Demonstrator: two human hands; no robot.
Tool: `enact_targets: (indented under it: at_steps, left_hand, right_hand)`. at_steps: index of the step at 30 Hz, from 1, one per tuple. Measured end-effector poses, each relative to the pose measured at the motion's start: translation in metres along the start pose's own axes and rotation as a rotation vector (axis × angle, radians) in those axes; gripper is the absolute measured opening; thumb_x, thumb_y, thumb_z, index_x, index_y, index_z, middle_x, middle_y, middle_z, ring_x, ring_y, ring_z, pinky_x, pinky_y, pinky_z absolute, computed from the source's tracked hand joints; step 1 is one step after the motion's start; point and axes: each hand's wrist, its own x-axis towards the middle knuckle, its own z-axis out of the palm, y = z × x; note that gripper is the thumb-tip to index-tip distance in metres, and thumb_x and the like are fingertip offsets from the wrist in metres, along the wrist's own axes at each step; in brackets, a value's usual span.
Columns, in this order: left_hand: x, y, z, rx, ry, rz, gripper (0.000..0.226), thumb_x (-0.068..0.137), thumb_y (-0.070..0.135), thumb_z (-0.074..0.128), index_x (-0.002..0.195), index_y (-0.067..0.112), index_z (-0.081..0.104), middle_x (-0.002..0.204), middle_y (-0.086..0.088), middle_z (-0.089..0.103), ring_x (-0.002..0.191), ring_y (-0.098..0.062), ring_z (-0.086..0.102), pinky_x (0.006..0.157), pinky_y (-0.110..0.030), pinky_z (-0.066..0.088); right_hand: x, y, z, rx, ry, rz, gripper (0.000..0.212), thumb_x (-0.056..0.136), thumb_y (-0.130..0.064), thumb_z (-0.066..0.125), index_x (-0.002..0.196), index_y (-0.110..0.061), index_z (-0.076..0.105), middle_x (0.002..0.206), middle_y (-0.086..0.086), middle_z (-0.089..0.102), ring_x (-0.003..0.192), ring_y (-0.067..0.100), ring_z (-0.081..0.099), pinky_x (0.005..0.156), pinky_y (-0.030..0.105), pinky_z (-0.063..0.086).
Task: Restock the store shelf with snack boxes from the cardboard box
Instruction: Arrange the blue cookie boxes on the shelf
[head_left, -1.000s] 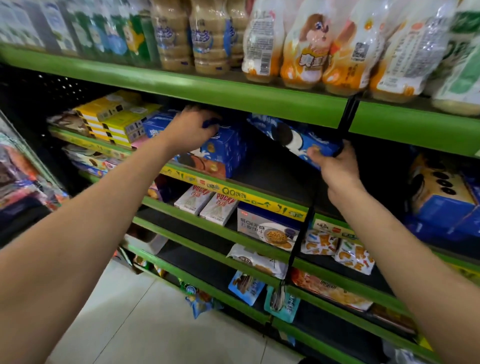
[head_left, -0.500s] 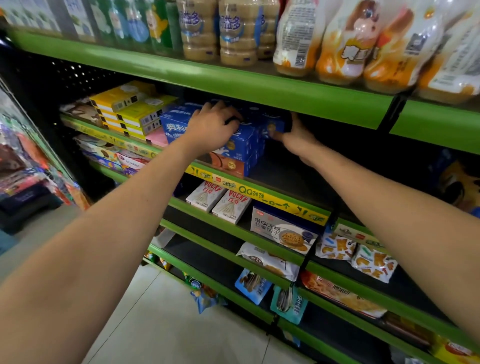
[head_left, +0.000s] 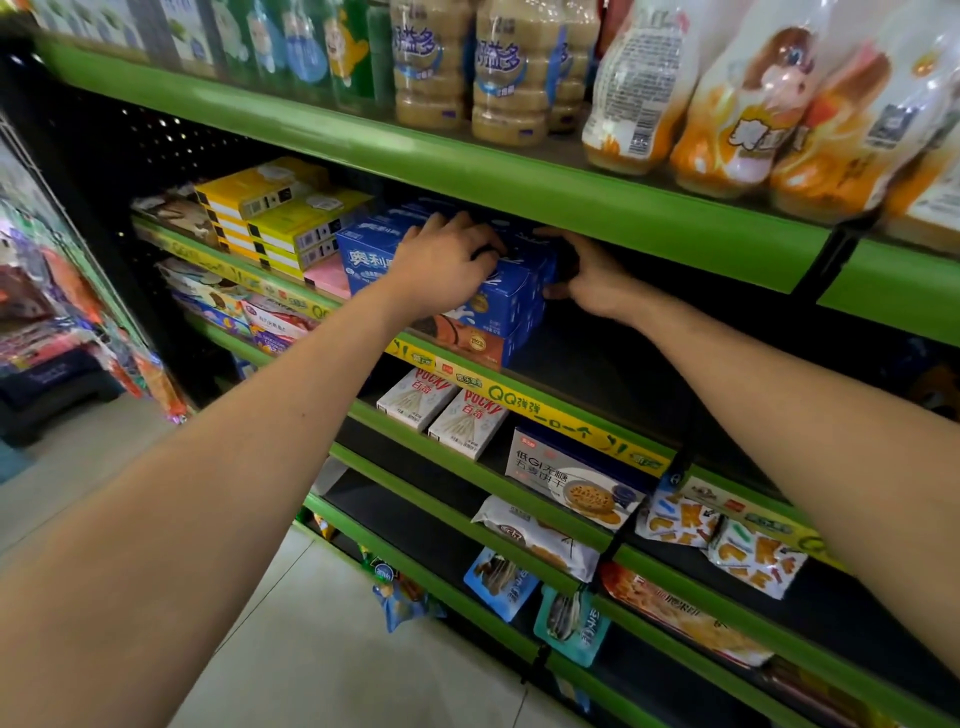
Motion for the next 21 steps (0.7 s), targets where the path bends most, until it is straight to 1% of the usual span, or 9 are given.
enact_targets:
  at_steps: [3,7,11,15,18,21]
  left_hand:
    - [0.000,0.000,0.000,-0.004,0.003,-0.001,0.038,0.094,0.039,0.038,0.125,0.033,0.061,0.133,-0.005,0.053,0.122,-0.034,0.044,0.100,-0.047,0.032]
    - [0.001,0.001,0.000,0.001,0.002,-0.006,0.035,0.097,0.036,0.040,0.126,0.033,0.060,0.132,-0.005,0.053,0.122,-0.033,0.043,0.100,-0.046,0.032]
    - [0.001,0.001,0.000,-0.004,0.006,-0.005,0.035,0.098,0.036,0.040,0.126,0.034,0.060,0.132,-0.004,0.052,0.122,-0.031,0.043,0.100,-0.045,0.031]
    - [0.001,0.003,0.000,0.006,0.000,-0.014,0.034,0.098,0.035,0.041,0.127,0.033,0.059,0.134,-0.004,0.051,0.124,-0.032,0.042,0.102,-0.046,0.031]
    - [0.001,0.004,-0.001,0.012,-0.003,-0.013,0.034,0.099,0.034,0.041,0.127,0.032,0.059,0.135,-0.005,0.051,0.125,-0.032,0.041,0.103,-0.047,0.030]
    - [0.001,0.005,-0.003,0.027,-0.013,-0.007,0.033,0.099,0.034,0.040,0.127,0.032,0.059,0.135,-0.004,0.050,0.125,-0.031,0.041,0.103,-0.046,0.030]
  right_hand:
    - [0.007,-0.002,-0.001,-0.056,-0.036,0.007,0.080,0.078,0.007,0.074,0.147,-0.009,0.039,0.151,0.011,0.042,0.138,0.027,0.039,0.117,0.038,0.029]
    - [0.013,-0.005,0.001,-0.083,-0.051,-0.001,0.077,0.076,0.010,0.072,0.144,-0.010,0.042,0.148,0.012,0.045,0.136,0.028,0.041,0.116,0.040,0.030]
    - [0.012,-0.002,0.003,-0.022,-0.044,-0.018,0.077,0.073,0.016,0.067,0.142,-0.009,0.044,0.146,0.013,0.046,0.135,0.027,0.043,0.116,0.038,0.031]
    - [0.009,0.000,0.005,0.018,-0.034,-0.031,0.079,0.073,0.018,0.063,0.143,-0.012,0.043,0.145,0.012,0.047,0.134,0.025,0.043,0.114,0.032,0.032]
    - [0.002,0.002,0.005,0.042,-0.060,-0.054,0.080,0.076,0.018,0.060,0.147,-0.015,0.039,0.149,0.010,0.043,0.136,0.020,0.040,0.115,0.030,0.030]
    - [0.000,0.003,0.004,0.009,-0.043,-0.067,0.073,0.082,0.014,0.059,0.147,-0.013,0.039,0.151,0.010,0.041,0.136,0.017,0.038,0.116,0.028,0.026]
